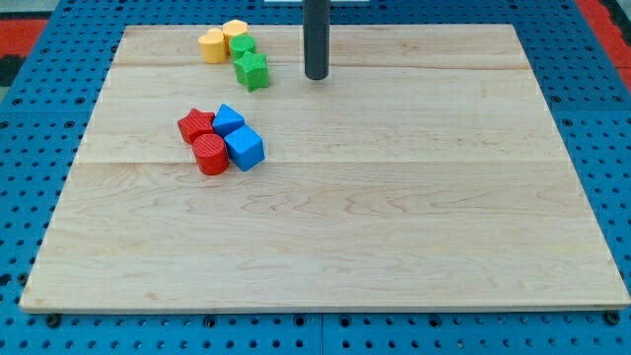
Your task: Push yellow hexagon along with yellow heart towards top left
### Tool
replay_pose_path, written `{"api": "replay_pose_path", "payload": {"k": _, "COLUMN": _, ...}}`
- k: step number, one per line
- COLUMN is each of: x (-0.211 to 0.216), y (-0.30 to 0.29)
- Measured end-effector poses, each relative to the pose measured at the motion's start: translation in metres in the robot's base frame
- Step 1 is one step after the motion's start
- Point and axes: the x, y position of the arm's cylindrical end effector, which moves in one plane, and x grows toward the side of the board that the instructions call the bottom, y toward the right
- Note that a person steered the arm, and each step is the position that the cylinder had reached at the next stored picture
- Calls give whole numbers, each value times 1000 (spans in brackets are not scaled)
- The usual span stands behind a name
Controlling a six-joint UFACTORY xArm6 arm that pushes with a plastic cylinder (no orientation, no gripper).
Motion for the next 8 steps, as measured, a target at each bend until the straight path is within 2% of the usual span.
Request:
{"api": "replay_pose_path", "payload": {"k": 3, "x": -52, "y": -3}}
{"api": "replay_pose_path", "payload": {"k": 7, "x": -70, "y": -100}}
{"api": "replay_pose_path", "payload": {"k": 8, "x": -88, "y": -80}}
